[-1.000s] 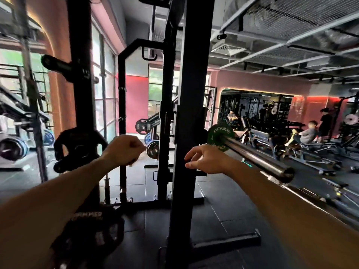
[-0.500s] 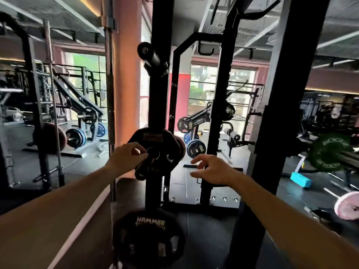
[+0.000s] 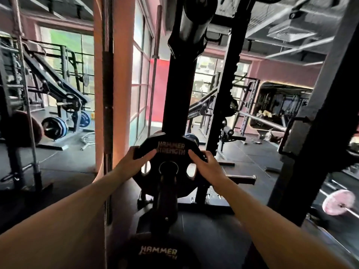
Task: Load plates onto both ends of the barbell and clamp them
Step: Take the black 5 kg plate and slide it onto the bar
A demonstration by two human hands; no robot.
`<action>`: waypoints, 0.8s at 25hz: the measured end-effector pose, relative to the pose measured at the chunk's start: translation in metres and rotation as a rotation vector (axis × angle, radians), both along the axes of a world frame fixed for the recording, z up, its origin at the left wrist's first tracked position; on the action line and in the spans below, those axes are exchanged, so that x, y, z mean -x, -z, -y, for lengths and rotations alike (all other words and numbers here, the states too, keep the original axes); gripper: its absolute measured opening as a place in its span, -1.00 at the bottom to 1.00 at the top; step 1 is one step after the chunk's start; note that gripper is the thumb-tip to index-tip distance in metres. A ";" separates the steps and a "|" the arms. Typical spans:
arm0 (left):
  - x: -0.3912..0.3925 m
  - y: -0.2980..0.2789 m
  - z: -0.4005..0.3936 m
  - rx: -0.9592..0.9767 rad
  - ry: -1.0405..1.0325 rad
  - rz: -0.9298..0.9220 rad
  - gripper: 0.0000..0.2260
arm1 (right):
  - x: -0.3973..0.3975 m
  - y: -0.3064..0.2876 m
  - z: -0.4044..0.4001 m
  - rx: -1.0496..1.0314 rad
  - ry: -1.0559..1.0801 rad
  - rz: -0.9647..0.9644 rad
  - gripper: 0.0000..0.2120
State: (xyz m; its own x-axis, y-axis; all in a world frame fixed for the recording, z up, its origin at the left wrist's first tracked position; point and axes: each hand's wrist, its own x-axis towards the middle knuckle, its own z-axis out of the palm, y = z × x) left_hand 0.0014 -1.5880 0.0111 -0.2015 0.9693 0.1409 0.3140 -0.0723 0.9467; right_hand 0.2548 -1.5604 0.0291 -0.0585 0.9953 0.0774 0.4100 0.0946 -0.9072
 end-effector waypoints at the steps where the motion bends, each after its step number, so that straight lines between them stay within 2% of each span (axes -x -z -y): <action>1: 0.002 0.003 -0.002 -0.008 -0.019 0.023 -0.44 | -0.001 0.001 -0.002 -0.003 0.009 -0.013 -0.27; 4: 0.003 0.004 0.008 -0.020 -0.041 0.102 -0.47 | -0.004 -0.003 0.006 0.005 0.005 -0.062 -0.28; 7: -0.008 0.009 0.033 -0.007 -0.099 0.196 -0.51 | -0.008 0.000 0.026 0.067 -0.049 -0.181 -0.42; 11: -0.031 0.017 0.086 -0.070 -0.201 0.334 -0.70 | -0.017 0.017 0.074 0.095 -0.139 -0.352 -0.51; 16: -0.060 0.007 0.181 -0.208 -0.277 0.265 -0.58 | -0.037 0.023 0.169 0.060 -0.135 -0.377 -0.56; 20: -0.103 0.001 0.263 -0.241 -0.293 0.342 -0.59 | -0.080 0.009 0.242 -0.028 -0.188 -0.368 -0.59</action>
State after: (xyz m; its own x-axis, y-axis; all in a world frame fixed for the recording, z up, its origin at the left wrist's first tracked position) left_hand 0.1043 -1.8507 0.0099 -0.5334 0.8135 0.2318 0.0284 -0.2567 0.9661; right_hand 0.3347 -1.8020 0.0203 -0.2025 0.9671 0.1539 0.0319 0.1636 -0.9860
